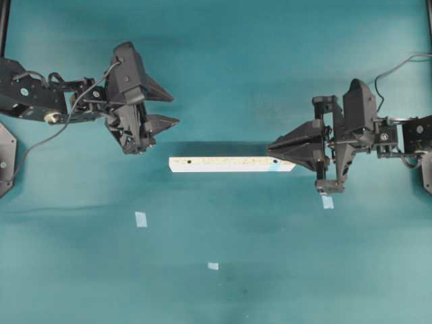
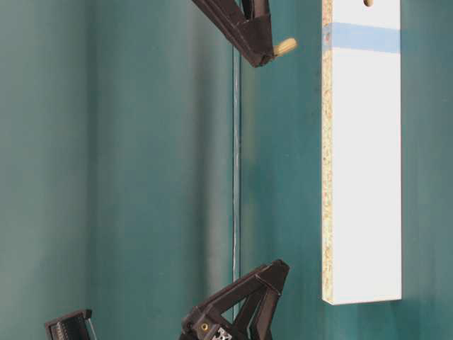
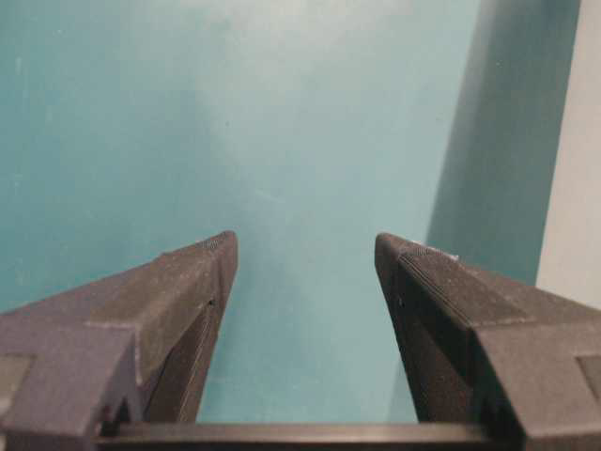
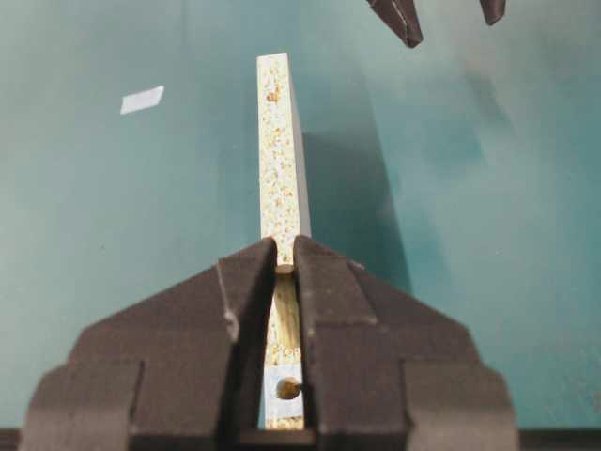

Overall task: Insert the rod into the hole on the wooden board.
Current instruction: 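Move the left gripper toward the left end of the white board, then grasp the left end of the white board with the left gripper, then align the held peg above the right hole with the right gripper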

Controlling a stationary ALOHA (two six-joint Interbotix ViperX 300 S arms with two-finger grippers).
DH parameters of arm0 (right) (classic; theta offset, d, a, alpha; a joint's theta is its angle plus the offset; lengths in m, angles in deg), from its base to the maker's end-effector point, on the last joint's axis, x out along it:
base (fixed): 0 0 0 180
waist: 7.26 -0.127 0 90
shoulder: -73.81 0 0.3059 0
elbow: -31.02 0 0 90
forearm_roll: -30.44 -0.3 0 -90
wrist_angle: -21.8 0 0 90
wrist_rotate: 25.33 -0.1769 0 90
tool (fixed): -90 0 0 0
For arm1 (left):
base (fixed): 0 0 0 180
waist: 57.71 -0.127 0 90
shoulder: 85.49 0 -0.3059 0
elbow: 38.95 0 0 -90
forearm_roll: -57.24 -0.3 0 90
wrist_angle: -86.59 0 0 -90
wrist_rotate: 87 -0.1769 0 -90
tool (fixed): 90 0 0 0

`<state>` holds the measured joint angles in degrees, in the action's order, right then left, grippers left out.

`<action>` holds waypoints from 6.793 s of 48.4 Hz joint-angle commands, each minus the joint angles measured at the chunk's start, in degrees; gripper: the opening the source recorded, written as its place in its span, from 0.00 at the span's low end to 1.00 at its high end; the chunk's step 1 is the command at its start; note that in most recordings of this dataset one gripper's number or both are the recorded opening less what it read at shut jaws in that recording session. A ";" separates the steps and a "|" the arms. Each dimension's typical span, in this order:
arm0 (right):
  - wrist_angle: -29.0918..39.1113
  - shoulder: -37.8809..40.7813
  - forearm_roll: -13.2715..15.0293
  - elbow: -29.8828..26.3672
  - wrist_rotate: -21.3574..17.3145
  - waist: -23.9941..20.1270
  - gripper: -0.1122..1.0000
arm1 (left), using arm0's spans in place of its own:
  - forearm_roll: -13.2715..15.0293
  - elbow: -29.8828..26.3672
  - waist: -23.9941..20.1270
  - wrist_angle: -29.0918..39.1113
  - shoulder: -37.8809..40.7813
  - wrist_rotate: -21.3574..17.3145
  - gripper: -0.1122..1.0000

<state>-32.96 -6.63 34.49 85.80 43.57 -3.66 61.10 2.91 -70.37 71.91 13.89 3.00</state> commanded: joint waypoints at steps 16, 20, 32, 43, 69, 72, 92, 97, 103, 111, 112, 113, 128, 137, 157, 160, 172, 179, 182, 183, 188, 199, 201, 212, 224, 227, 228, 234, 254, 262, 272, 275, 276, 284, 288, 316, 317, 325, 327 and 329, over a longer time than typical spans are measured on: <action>-0.70 -0.35 -1.14 -0.35 0.09 -0.53 0.18 | -0.26 -0.88 0.18 -0.44 -4.39 -0.62 0.76; -0.62 -0.35 -1.14 -0.26 0.09 -0.53 0.18 | -0.26 -0.97 0.88 -0.53 -7.82 -0.44 0.76; -0.70 -0.35 -1.14 -0.79 0.09 -0.53 0.18 | -0.26 0.09 7.29 0.44 -12.04 0.26 0.76; -0.44 -0.35 -1.14 -1.49 0.09 -0.53 0.18 | -0.18 -0.09 11.78 5.71 -10.90 2.20 0.77; 0.00 -0.35 -1.14 -2.11 0.09 -0.62 0.18 | -0.18 -2.11 13.54 8.61 -4.75 2.20 0.82; 0.00 -0.35 -1.14 -2.11 0.00 -0.62 0.18 | -0.18 -2.72 13.80 8.61 -3.34 2.20 0.83; 0.18 -0.44 -1.14 -2.02 -0.09 -0.62 0.18 | -0.26 -5.80 13.89 7.47 3.78 1.93 0.85; 0.18 -0.35 -1.14 -2.02 0.00 -0.62 0.18 | -0.26 -6.68 13.36 6.86 5.36 1.85 0.85; 0.18 -0.35 -1.14 -2.02 -0.09 -0.62 0.18 | -0.26 -7.47 12.22 6.59 6.42 1.76 0.85; 0.18 -0.35 -1.14 -1.93 -0.09 -0.79 0.18 | -0.35 -7.56 11.43 6.59 6.77 1.58 0.85; 0.18 -0.35 -1.14 -1.93 -0.09 -0.70 0.18 | -0.26 -7.56 11.43 6.59 6.77 1.58 0.85; 0.18 -0.35 -1.14 -1.93 -0.09 -0.79 0.18 | -0.35 -7.56 11.43 6.59 6.77 1.58 0.85; 0.18 -0.35 -1.14 -1.67 -0.09 -0.70 0.18 | -0.35 -7.65 11.51 6.59 6.77 1.58 0.82; 1.76 -0.35 -1.14 -1.76 -0.09 -0.70 0.18 | -0.35 -7.65 11.95 6.59 6.77 1.58 0.72; 2.55 -0.35 -1.14 -1.67 -0.09 -0.70 0.18 | -0.35 -7.65 12.39 6.94 6.86 1.58 0.59; 2.55 -0.35 -1.14 -1.58 -0.09 -0.70 0.18 | -0.35 -7.56 12.39 6.94 6.86 1.58 0.58; 2.55 -0.35 -1.23 -1.58 -0.09 -0.70 0.18 | -0.35 -7.56 12.39 7.12 6.86 1.58 0.42; 2.55 -0.35 -1.23 -1.58 -0.09 -0.70 0.18 | -0.35 -7.56 12.39 7.12 6.86 1.58 0.41; 2.55 -0.35 -1.23 -1.49 -0.09 -0.70 0.18 | -0.35 -7.47 12.39 7.12 6.86 1.58 0.41; 2.55 -0.35 -1.23 -1.49 0.00 -0.70 0.18 | -0.44 -7.47 12.39 7.12 6.86 1.58 0.40; 2.46 -0.35 -1.32 -1.14 0.00 -0.70 0.18 | -0.44 -7.47 12.39 7.12 6.86 1.49 0.40; 2.20 -0.35 -2.55 -0.26 0.09 -0.70 0.18 | -0.44 -7.56 12.39 7.21 6.86 1.49 0.40; 2.11 -0.35 -2.64 -0.18 0.09 -0.70 0.18 | -0.44 -7.56 12.39 7.29 6.86 1.49 0.40; 2.11 0.44 -2.64 -0.18 0.09 -0.88 0.18 | -0.44 -7.65 12.39 7.38 6.86 1.49 0.40; 0.88 2.29 -3.08 -0.70 0.09 -1.49 0.18 | -0.44 -7.73 12.39 7.29 6.86 1.49 0.40; 0.79 2.29 -3.25 -0.62 0.09 -1.49 0.18 | -0.44 -7.65 12.39 7.38 6.86 1.58 0.40; 0.79 2.29 -3.16 -0.62 0.09 -1.58 0.18 | -0.44 -7.65 12.39 7.29 6.86 1.58 0.40; 0.70 2.29 -3.25 -0.70 0.09 -1.49 0.18 | -0.44 -7.65 12.39 7.38 6.86 1.49 0.40; 0.79 3.16 -3.25 -0.88 0.09 -1.49 0.18 | -0.44 -7.65 12.39 7.38 6.86 1.49 0.40; 0.70 3.43 -3.25 -0.88 0.09 -1.58 0.18 | -0.44 -7.65 12.30 7.38 6.86 1.49 0.40; 1.23 3.25 -3.34 -0.53 -0.18 -1.49 0.18 | -0.44 -7.56 12.30 7.29 6.86 1.58 0.40; 1.76 2.90 -3.25 -0.44 -0.18 -1.49 0.18 | -0.44 -7.56 12.22 7.29 6.86 1.58 0.40; 1.93 2.72 -3.25 -0.44 -0.18 -1.49 0.18 | -0.44 -7.56 12.22 7.38 6.86 1.58 0.40; 4.39 1.41 -3.25 -0.44 -0.18 -1.58 0.18 | -0.44 -7.65 12.22 7.29 6.77 1.58 0.40; 5.54 0.88 -3.25 -0.35 -0.18 -1.58 0.18 | -0.44 -7.65 12.13 7.29 6.86 1.58 0.40; 6.50 0.35 -3.25 0.88 -0.44 -1.67 0.18 | -0.44 -7.65 11.60 7.38 6.77 1.49 0.40; 6.59 0.35 -3.25 0.88 -0.44 -1.67 0.18 | -0.44 -7.65 11.69 7.38 6.77 1.49 0.40; 6.94 -0.44 -3.25 1.58 -0.53 -1.67 0.18 | -0.44 -7.65 11.60 7.29 6.77 1.49 0.40; 6.94 -0.79 -3.25 1.76 -0.44 -1.67 0.18 | -0.44 -7.65 11.60 7.29 6.77 1.49 0.40; 6.94 -1.05 -3.25 1.93 -0.53 -1.67 0.18 | -0.44 -7.65 11.60 7.29 6.77 1.49 0.40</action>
<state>-25.92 -6.54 31.32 87.47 43.13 -5.15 60.75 -3.77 -58.33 79.47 21.36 4.76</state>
